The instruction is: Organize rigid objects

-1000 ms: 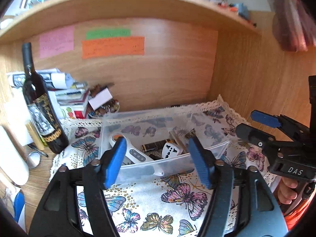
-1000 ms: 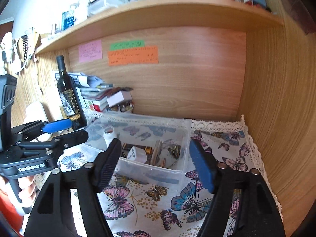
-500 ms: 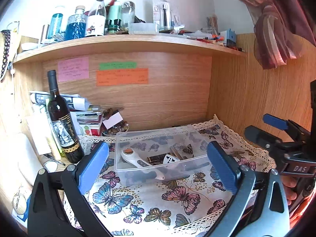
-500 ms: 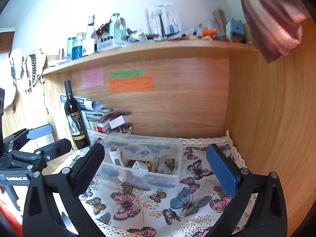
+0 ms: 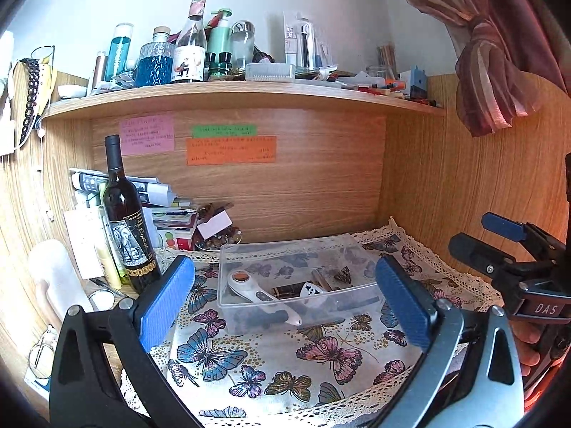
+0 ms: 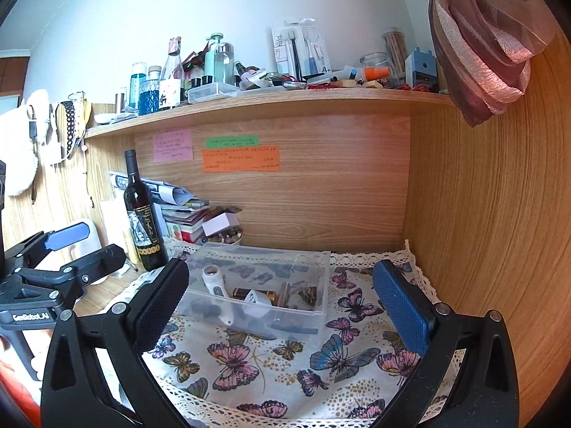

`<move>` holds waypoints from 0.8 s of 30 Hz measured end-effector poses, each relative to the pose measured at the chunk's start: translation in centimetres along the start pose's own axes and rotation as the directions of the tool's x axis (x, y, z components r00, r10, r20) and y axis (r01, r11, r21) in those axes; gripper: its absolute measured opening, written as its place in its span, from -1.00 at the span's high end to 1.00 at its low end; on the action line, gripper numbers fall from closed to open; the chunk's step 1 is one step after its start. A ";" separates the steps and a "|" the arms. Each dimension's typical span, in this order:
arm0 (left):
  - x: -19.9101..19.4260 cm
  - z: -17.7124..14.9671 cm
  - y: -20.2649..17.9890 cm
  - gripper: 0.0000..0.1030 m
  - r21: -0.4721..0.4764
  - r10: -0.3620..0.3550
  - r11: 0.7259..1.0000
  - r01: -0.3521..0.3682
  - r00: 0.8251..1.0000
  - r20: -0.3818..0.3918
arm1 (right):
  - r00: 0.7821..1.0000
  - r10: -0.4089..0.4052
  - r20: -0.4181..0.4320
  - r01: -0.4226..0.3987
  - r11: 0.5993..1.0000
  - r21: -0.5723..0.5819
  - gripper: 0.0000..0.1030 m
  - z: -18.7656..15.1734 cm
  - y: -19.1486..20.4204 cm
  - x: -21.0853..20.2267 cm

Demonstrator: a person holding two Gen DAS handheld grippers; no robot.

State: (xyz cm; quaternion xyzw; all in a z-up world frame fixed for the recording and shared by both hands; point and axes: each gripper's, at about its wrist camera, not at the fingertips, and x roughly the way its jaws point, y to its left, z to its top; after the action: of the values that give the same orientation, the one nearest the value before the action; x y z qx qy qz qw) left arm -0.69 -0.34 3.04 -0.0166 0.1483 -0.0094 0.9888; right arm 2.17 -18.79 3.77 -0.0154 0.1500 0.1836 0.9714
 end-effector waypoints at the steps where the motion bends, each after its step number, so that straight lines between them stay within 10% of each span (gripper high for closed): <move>1: 0.0 0.0 0.0 -1.00 -0.001 0.001 1.000 -0.001 1.000 -0.001 | 1.000 0.000 -0.001 0.000 1.000 0.000 -1.00 0.0 0.0 0.0; 24: 0.7 -0.2 0.3 -1.00 -0.010 -0.009 1.000 0.009 1.000 -0.018 | 1.000 -0.006 -0.009 0.006 1.000 -0.003 -1.00 -0.2 0.5 0.2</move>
State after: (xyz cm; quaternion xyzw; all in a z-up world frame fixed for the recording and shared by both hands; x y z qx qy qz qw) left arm -0.10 -0.03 2.62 -0.0219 0.1572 -0.0131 0.9872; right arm 2.10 -18.24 3.54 -0.0181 0.1539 0.1808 0.9712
